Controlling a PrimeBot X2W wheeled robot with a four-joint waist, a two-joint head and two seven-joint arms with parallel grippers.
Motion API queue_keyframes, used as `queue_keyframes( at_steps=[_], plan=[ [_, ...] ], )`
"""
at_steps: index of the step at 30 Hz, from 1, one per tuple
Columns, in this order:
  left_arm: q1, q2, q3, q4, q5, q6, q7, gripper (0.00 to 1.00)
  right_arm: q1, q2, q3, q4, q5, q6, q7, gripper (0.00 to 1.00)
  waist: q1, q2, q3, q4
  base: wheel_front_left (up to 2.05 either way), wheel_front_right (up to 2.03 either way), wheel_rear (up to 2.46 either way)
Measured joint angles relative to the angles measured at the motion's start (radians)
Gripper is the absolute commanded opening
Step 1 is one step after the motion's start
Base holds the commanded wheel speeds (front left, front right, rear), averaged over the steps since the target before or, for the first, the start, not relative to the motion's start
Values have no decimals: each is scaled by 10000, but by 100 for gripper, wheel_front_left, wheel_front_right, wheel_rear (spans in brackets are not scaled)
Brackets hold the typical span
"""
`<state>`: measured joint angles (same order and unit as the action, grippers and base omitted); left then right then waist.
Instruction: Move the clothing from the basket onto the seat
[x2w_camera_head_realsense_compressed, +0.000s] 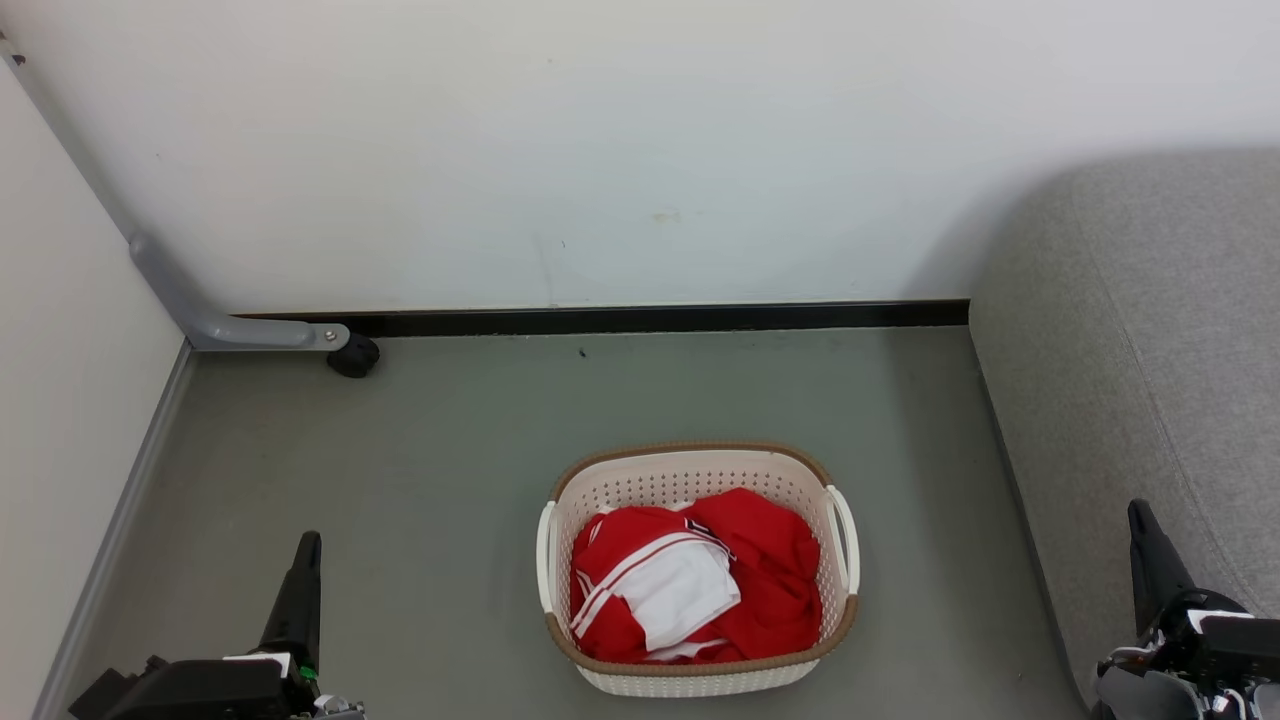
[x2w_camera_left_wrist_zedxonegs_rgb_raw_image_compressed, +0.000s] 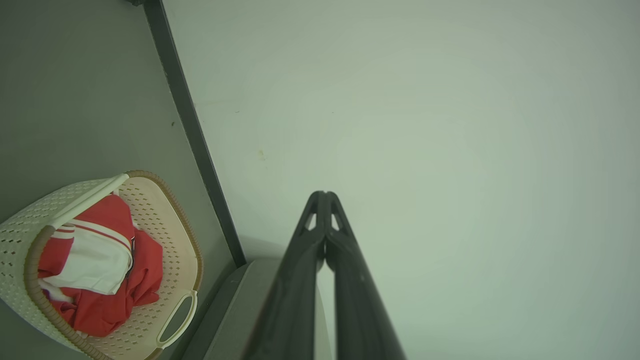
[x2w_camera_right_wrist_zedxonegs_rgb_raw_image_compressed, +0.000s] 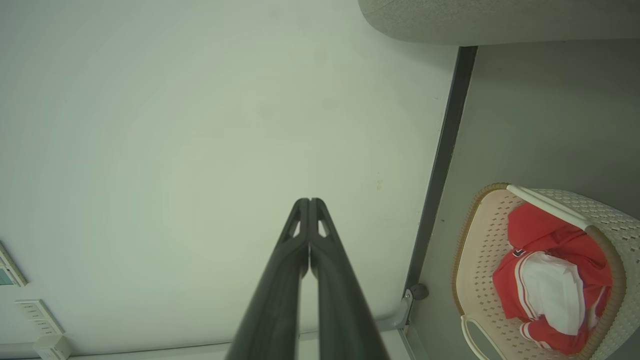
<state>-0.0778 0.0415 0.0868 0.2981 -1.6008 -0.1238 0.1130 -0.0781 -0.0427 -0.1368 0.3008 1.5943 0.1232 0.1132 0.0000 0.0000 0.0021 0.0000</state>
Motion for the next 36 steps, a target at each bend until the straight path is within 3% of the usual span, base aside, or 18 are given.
queue_keyframes(
  at_steps=[36],
  plan=[
    [0, 0, 0, -2, 0, 2, 0, 0, 0, 0, 0, 0, 0, 0, 0, 0, 0, 0, 0, 0, 0, 0, 0]
  ],
)
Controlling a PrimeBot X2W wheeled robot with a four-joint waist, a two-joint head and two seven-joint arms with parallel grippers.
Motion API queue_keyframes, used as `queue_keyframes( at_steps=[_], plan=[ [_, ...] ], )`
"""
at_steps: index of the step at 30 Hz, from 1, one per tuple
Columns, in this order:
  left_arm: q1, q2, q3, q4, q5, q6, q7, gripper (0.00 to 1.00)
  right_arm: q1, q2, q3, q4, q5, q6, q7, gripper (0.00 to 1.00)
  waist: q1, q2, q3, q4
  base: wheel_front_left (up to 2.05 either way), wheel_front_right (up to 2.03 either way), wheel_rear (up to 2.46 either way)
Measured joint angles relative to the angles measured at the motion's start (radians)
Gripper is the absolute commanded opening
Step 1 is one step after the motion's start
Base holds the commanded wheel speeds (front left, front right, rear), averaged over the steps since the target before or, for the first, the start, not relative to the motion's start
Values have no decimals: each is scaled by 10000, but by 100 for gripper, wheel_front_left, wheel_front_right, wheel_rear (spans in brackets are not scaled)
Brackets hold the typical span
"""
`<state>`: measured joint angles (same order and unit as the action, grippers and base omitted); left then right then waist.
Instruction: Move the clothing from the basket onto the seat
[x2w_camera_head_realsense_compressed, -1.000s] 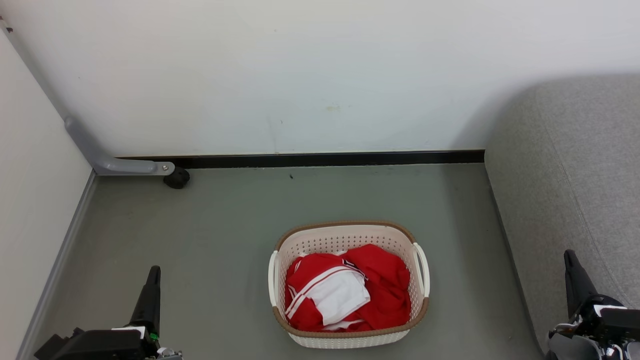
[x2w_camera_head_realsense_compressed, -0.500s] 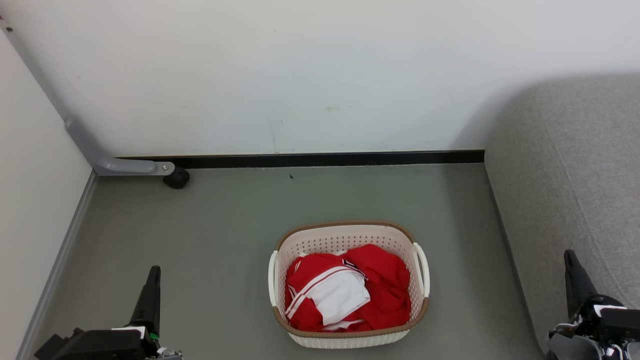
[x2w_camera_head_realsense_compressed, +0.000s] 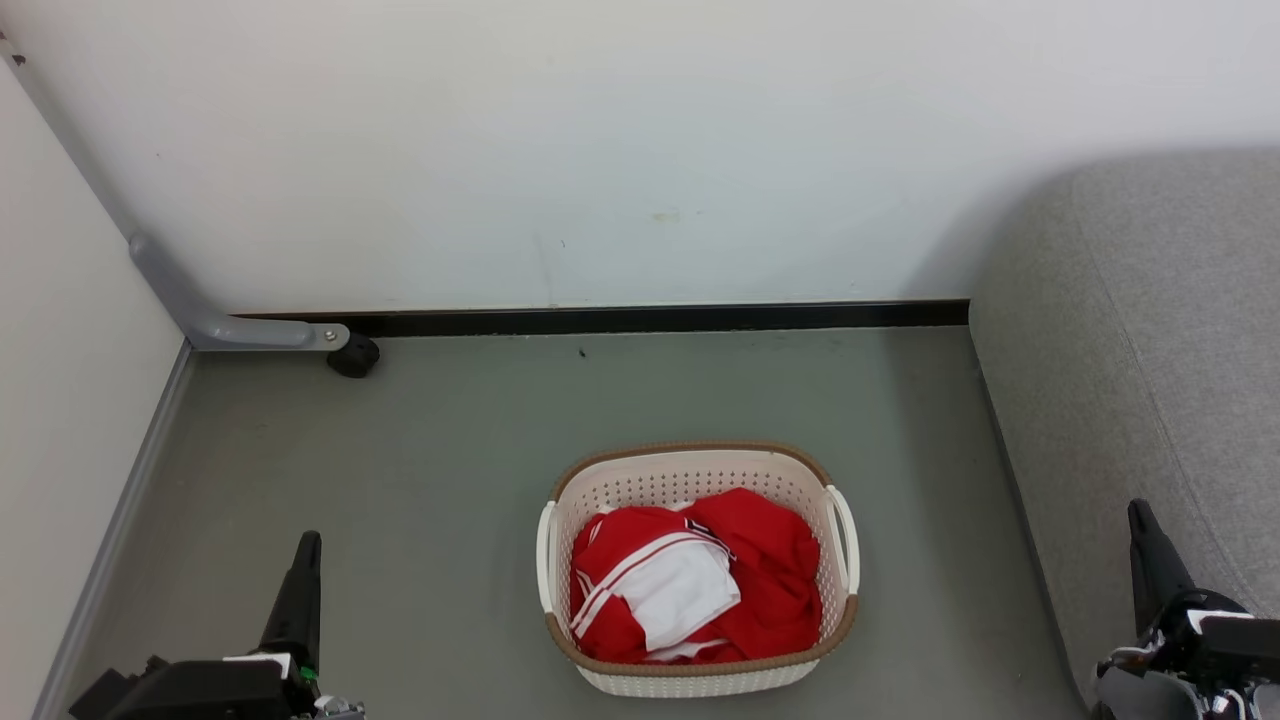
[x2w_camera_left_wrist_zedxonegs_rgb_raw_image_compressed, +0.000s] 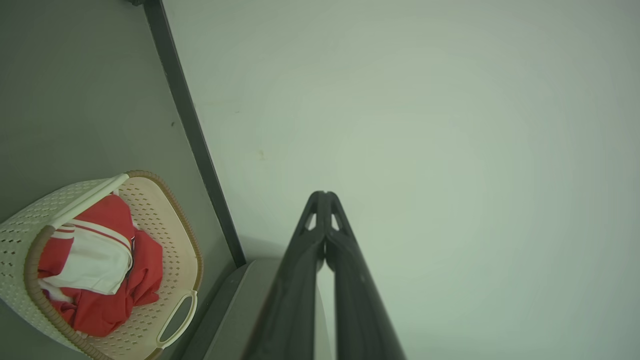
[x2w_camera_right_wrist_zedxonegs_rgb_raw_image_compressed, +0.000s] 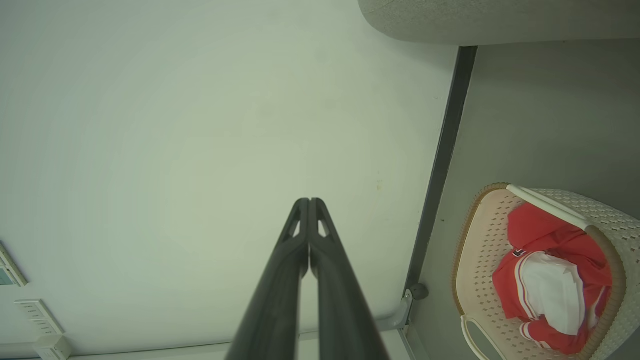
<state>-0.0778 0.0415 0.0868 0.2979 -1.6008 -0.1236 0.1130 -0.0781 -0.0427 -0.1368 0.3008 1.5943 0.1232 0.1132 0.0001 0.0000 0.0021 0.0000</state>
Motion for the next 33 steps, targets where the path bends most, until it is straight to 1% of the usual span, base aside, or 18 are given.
queue_keyframes(
  at_steps=[3, 4, 8, 21, 30, 33],
  plan=[
    [93, -33, -17, 192, 0, 8, -2, 0, 102, 42, 15, 174, -6, -12, -2, 0, 0, 0, 0, 0, 0, 0, 0],
    [179, -59, -29, 307, 0, 8, -2, 100, 186, 82, 19, 303, -8, -15, -2, 100, 0, 0, 0, 0, 0, 0, 0],
    [495, -127, -88, 600, 0, 10, -13, 100, 498, 203, 59, 606, -10, -42, -8, 100, -1, 0, 4, -1, 0, 0, 0],
    [481, -125, -510, 593, 4, 15, -462, 100, 483, 190, 234, 564, -146, -42, -370, 100, -1, 0, 5, 10, 0, 0, 0],
    [446, -121, -686, 596, 121, 15, -813, 100, 445, 13, 543, 454, -736, -40, -732, 100, 0, 0, -5, 30, 0, 0, 0],
    [437, -119, -715, 598, 464, 15, -901, 100, 417, -84, 671, 428, -949, -40, -886, 100, 0, 0, -8, 38, 0, 0, 0]
  ],
)
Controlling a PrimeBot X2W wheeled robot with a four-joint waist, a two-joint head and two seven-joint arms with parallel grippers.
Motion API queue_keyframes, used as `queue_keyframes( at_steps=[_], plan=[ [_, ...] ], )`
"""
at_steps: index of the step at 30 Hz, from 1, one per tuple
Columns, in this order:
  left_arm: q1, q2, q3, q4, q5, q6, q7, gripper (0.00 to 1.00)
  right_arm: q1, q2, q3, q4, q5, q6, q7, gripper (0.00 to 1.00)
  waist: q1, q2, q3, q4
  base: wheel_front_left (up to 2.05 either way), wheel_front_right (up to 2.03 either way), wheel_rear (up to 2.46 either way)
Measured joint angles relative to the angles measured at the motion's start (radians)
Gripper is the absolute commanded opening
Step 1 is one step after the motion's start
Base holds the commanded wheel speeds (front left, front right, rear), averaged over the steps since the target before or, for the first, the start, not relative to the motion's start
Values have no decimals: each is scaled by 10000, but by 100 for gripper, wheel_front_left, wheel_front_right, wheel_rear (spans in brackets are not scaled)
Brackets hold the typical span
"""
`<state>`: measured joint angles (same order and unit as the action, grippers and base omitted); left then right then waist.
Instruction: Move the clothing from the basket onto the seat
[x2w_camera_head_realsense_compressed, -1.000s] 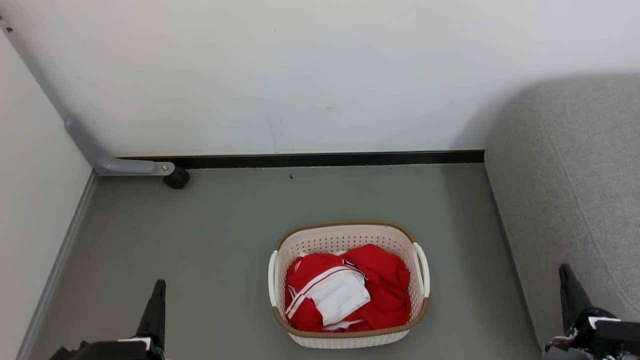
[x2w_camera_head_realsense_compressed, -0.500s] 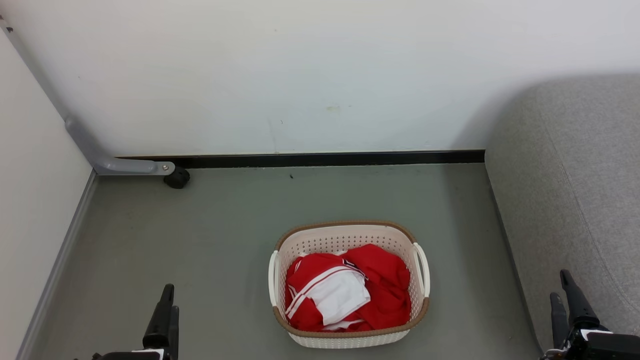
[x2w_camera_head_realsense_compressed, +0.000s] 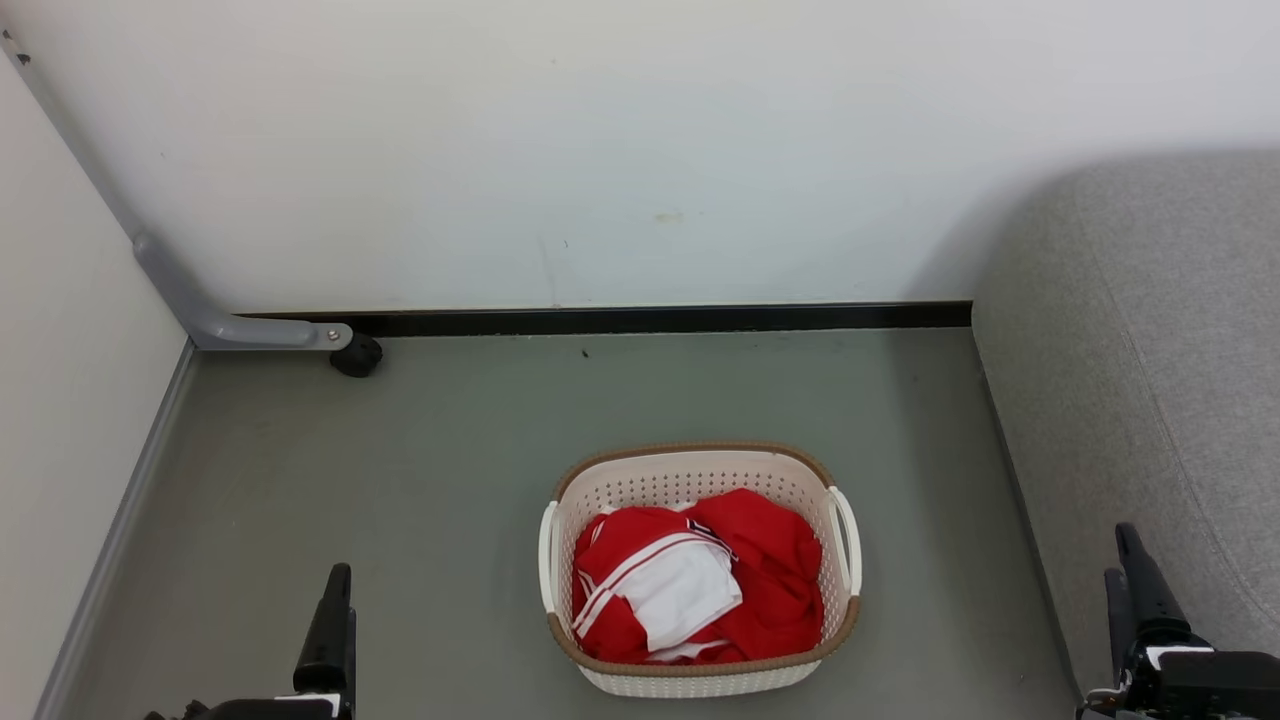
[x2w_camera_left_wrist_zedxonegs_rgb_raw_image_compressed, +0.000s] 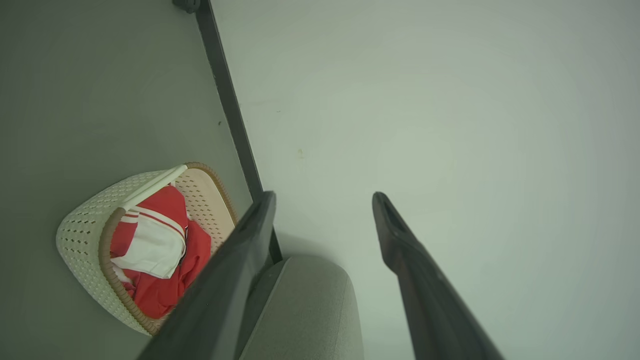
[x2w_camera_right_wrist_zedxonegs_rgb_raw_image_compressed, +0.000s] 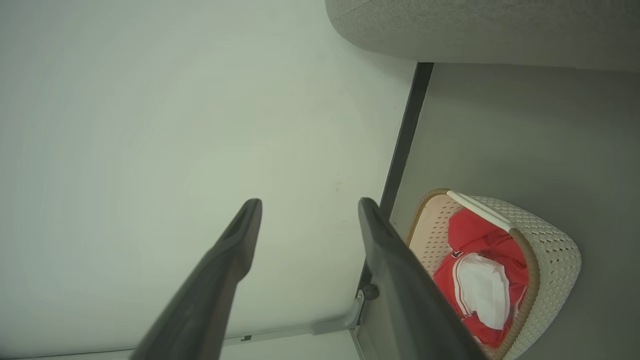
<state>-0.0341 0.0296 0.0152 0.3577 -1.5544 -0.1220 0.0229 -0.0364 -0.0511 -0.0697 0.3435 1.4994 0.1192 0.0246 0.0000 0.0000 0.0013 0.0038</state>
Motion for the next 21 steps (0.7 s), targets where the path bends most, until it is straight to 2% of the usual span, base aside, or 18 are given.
queue_keyframes(
  at_steps=[10, 21],
  plan=[
    [-127, 6, -127, 128, 918, -2, -366, 100, -183, -380, 570, -29, -1262, 0, -382, 100, 0, 0, -22, 20, 0, 0, 0],
    [-312, 19, -270, 293, 2763, 79, -757, 100, -415, -631, 913, 134, -2615, 0, -794, 100, 0, 0, -47, 30, 0, 0, 0]
  ],
)
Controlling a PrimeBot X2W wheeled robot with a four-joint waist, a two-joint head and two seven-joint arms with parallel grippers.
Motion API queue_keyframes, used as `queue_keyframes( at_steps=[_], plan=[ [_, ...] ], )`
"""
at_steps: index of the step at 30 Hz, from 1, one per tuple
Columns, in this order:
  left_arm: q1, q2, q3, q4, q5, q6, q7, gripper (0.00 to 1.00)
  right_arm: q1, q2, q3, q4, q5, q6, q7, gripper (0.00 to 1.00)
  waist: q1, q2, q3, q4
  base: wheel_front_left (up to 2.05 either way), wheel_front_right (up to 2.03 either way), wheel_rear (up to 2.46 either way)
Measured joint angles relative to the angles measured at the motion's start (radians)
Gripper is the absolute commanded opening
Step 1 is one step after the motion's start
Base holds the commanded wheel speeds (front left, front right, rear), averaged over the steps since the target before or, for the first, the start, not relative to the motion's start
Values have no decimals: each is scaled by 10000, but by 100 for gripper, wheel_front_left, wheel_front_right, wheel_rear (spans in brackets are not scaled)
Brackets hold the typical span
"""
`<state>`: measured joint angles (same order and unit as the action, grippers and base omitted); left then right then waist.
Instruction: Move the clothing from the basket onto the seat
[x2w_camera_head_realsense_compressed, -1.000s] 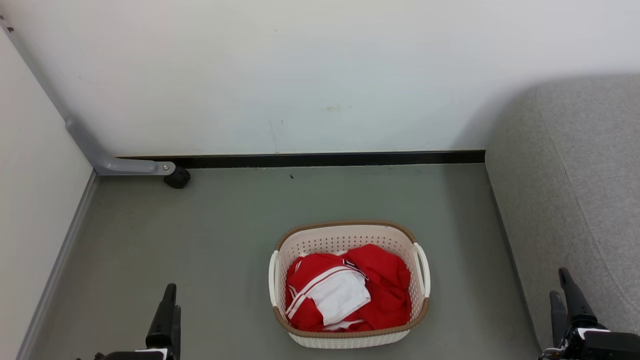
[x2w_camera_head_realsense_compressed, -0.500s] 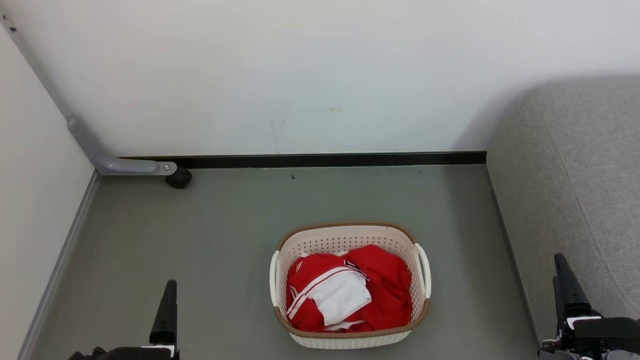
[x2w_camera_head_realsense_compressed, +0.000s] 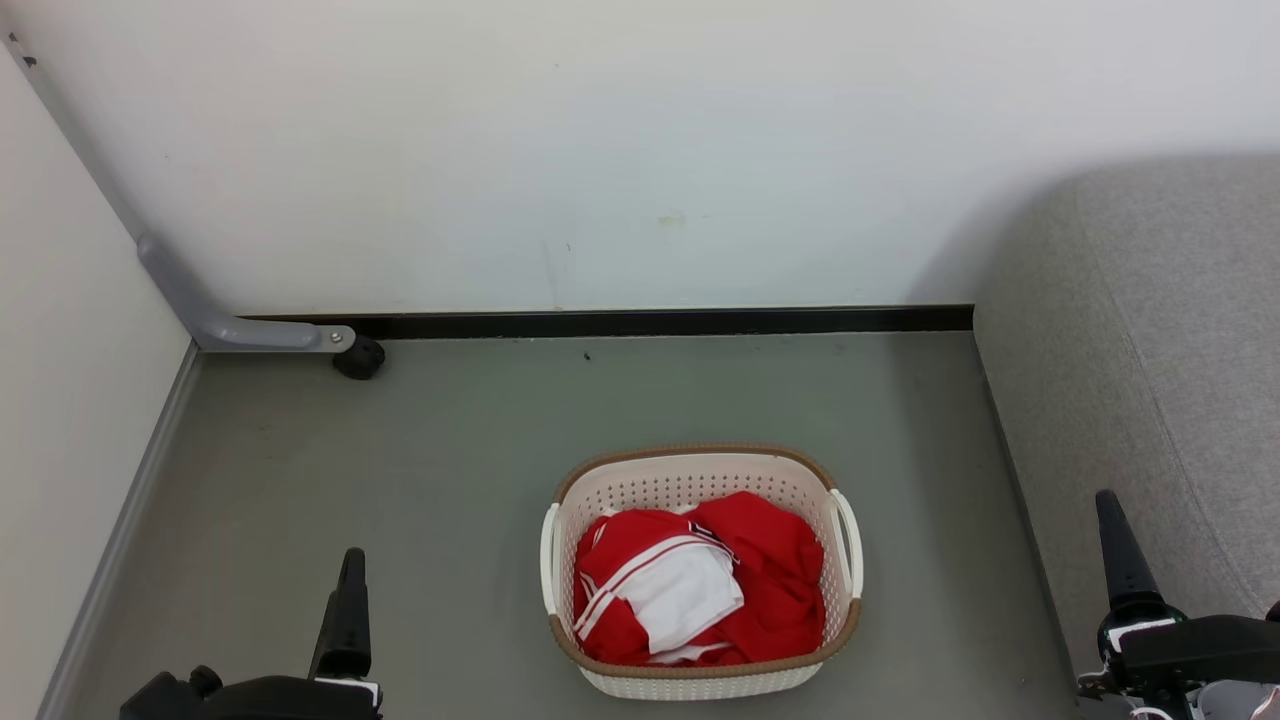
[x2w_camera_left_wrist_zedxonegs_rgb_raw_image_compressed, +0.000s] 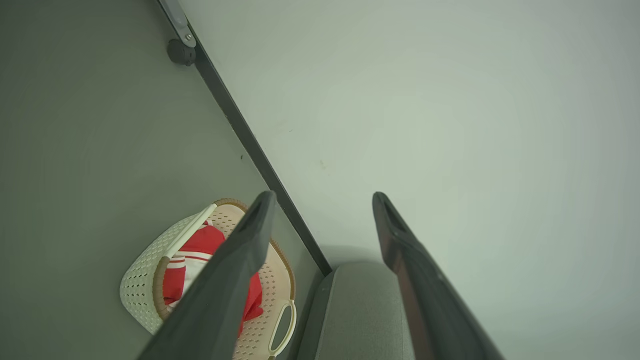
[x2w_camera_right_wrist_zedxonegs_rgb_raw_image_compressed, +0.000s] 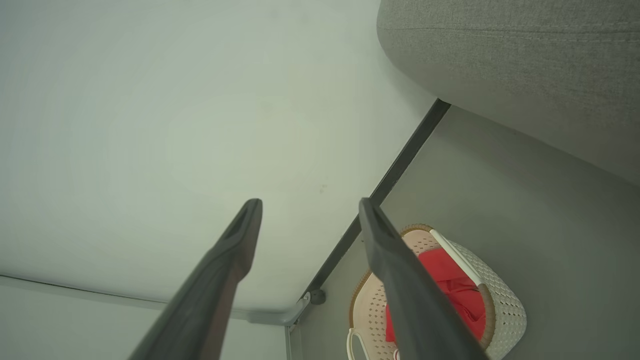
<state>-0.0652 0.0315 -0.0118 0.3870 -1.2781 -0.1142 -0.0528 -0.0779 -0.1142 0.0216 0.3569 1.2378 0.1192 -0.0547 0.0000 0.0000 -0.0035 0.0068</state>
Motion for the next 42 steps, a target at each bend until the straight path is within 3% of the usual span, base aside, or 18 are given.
queue_keyframes(
  at_steps=[20, 42],
  plan=[
    [-325, 192, -320, 230, 3405, 263, -731, 100, -367, -533, 667, 46, -3381, -136, -679, 100, 0, 0, -134, 76, 0, 0, 0],
    [-566, 673, -928, 430, 7511, 265, -1505, 100, -770, -1129, 1521, 347, -7072, -150, -1469, 100, 0, 0, -141, 170, 0, 0, 0]
  ],
)
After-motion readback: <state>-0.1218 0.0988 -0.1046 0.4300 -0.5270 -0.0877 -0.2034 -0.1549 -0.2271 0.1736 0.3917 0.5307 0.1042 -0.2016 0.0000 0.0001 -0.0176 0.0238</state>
